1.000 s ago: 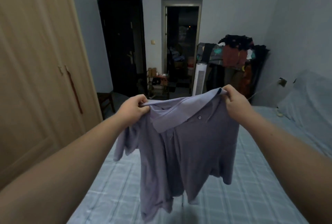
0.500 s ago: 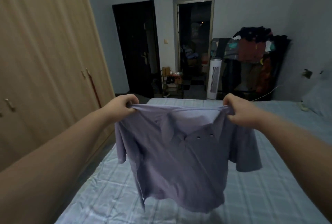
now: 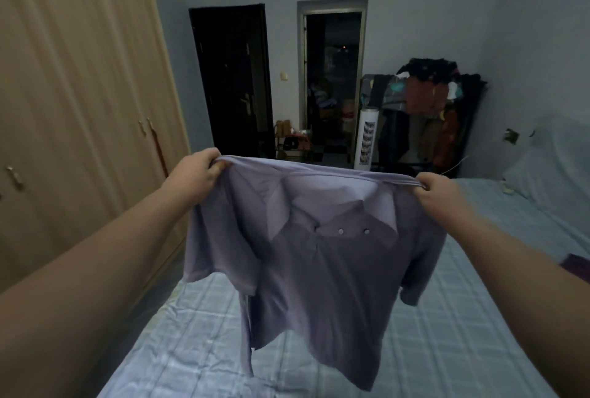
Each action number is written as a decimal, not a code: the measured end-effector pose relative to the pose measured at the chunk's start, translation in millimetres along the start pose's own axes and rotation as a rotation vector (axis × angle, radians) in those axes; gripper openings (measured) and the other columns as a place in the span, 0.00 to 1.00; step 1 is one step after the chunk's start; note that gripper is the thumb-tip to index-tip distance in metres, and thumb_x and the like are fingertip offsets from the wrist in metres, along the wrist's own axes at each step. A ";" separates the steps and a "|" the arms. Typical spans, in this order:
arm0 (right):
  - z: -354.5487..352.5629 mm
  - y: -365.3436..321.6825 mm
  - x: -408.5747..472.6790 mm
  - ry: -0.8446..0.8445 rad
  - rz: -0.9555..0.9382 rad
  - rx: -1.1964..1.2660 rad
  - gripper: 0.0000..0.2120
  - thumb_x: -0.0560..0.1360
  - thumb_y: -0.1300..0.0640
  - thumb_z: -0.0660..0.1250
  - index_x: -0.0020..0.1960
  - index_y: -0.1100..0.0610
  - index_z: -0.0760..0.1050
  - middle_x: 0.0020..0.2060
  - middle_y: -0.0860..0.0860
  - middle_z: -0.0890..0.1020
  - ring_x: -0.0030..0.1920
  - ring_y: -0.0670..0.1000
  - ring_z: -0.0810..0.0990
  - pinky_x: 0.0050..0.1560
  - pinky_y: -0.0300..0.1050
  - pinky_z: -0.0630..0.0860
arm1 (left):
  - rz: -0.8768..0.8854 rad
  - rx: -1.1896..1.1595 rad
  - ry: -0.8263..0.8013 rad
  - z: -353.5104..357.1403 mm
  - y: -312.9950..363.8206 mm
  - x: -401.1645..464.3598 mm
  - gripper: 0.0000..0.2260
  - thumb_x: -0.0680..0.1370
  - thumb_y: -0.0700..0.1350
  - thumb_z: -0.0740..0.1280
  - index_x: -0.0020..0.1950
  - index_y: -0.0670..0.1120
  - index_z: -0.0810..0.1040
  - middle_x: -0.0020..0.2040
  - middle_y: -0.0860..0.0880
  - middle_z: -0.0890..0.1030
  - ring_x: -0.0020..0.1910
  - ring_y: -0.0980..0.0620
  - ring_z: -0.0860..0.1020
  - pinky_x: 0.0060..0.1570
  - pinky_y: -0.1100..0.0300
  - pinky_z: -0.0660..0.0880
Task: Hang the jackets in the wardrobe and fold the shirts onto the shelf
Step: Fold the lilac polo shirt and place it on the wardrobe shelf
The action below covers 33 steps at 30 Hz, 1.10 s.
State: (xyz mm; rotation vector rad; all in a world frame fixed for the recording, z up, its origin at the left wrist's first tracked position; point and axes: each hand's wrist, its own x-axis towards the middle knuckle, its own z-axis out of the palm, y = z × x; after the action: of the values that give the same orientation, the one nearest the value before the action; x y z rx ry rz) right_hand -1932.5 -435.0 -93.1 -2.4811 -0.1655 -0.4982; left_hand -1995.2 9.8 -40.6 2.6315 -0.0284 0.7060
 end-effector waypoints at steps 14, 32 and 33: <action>-74.0 -1.5 -49.0 -0.090 0.098 -0.065 0.12 0.81 0.54 0.62 0.46 0.61 0.80 0.42 0.58 0.81 0.47 0.60 0.79 0.46 0.53 0.75 | -0.070 -0.178 -0.207 -6.6 -22.2 -45.5 0.04 0.79 0.43 0.68 0.50 0.47 0.82 0.46 0.50 0.81 0.46 0.52 0.78 0.42 0.58 0.71; -104.2 31.6 -103.7 0.067 0.044 -0.266 0.10 0.81 0.58 0.57 0.42 0.50 0.70 0.42 0.56 0.77 0.45 0.58 0.76 0.43 0.48 0.67 | 0.080 0.030 -0.268 5.3 7.6 -76.7 0.05 0.82 0.44 0.57 0.49 0.45 0.69 0.42 0.44 0.75 0.41 0.44 0.75 0.42 0.49 0.71; -108.0 33.4 -106.2 0.106 0.052 -0.276 0.11 0.81 0.58 0.57 0.40 0.51 0.68 0.40 0.55 0.76 0.44 0.58 0.76 0.42 0.49 0.67 | 0.099 0.007 -0.279 4.2 7.6 -76.2 0.06 0.82 0.46 0.58 0.47 0.46 0.70 0.42 0.45 0.76 0.42 0.44 0.75 0.41 0.50 0.71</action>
State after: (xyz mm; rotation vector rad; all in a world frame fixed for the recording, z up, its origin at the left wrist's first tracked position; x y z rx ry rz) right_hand -2056.6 -525.4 -70.8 -2.7098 0.0117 -0.6679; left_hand -2060.5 -5.4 -77.8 2.7305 -0.2383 0.3650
